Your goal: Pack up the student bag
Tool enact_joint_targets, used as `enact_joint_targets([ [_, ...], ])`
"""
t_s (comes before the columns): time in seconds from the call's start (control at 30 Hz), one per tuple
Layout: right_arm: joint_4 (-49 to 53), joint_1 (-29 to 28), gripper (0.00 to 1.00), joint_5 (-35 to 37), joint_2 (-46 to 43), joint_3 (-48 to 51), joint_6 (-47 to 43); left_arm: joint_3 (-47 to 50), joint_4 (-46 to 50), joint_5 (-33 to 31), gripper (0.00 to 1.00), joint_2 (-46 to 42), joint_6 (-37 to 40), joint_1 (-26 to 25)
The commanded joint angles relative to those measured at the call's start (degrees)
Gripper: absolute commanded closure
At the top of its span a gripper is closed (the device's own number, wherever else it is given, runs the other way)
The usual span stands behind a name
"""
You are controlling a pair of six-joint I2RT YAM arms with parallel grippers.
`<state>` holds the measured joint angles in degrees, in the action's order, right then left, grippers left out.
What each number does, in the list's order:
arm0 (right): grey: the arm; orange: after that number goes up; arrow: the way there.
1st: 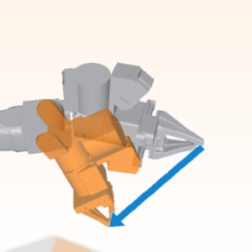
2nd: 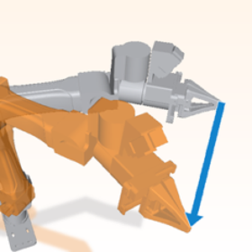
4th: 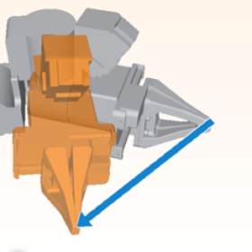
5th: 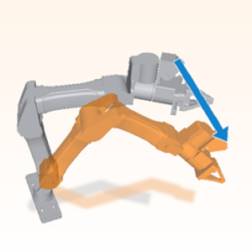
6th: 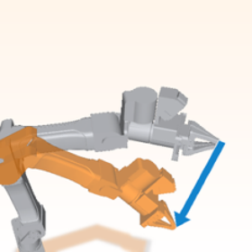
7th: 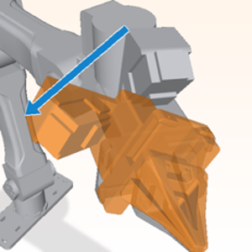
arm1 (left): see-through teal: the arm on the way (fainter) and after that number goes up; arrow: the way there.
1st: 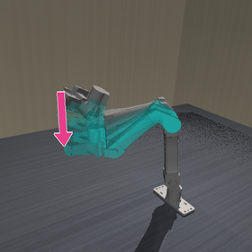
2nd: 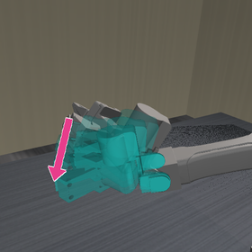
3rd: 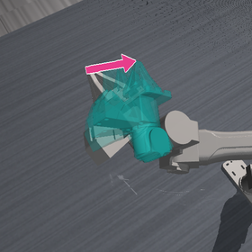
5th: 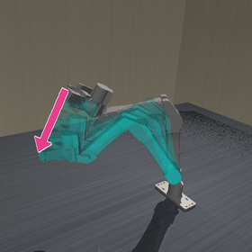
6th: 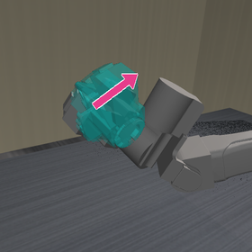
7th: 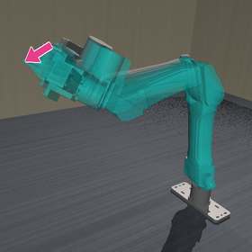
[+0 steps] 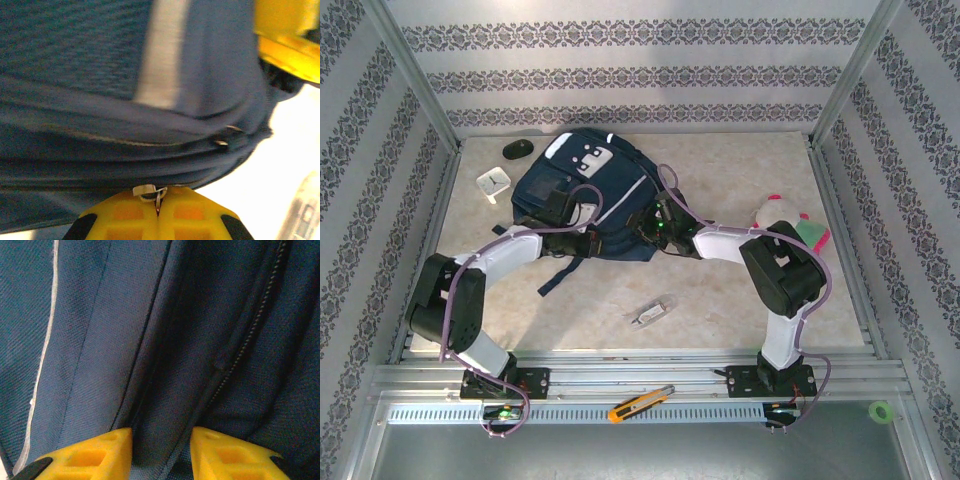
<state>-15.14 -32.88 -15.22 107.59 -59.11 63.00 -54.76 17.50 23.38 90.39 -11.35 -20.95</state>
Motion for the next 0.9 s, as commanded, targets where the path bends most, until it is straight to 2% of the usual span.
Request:
enact_joint_targets([
  [0.0,-5.5,-1.4,0.65,1.9,1.5,-2.0,1.8,-0.3,-6.4,5.3,0.96,0.0,-5.1,-4.5],
  [0.13,-6.1,-1.3,0.65,1.8,2.1,-2.7,1.7,-0.6,-13.4,7.4,0.91,1.3,-6.6,-7.7],
  [0.23,-6.0,-1.0,0.66,2.0,1.5,-2.8,0.7,-0.2,-17.0,9.1,0.87,1.0,-6.5,-8.0],
  [0.33,-5.9,-0.1,0.65,1.3,0.4,-2.9,-0.9,-0.7,-15.3,8.6,0.69,-0.7,-3.4,-7.9],
  [0.43,-5.1,0.9,0.64,-0.2,-1.8,-2.3,-4.9,-1.0,-11.2,7.4,0.58,-4.2,2.4,-6.6],
  [0.53,-4.4,2.2,0.63,-0.4,-6.1,0.6,-8.3,0.8,-7.6,12.0,0.45,-10.5,15.2,-3.7],
  [0.63,-1.4,3.1,0.59,0.4,-10.8,3.4,-12.0,5.0,-7.6,11.8,0.33,-17.9,30.7,-0.9],
  [0.73,-0.3,3.6,0.58,-0.7,-13.5,4.8,-15.0,5.8,-7.8,10.5,0.3,-19.7,35.6,0.5],
  [0.8,-0.2,3.9,0.58,-1.9,-14.8,5.5,-16.7,5.4,-6.4,9.5,0.28,-19.6,43.5,2.4],
  [0.87,0.1,4.2,0.58,-4.8,-18.8,8.2,-21.8,2.0,0.4,7.5,0.2,-14.1,61.4,3.9],
])
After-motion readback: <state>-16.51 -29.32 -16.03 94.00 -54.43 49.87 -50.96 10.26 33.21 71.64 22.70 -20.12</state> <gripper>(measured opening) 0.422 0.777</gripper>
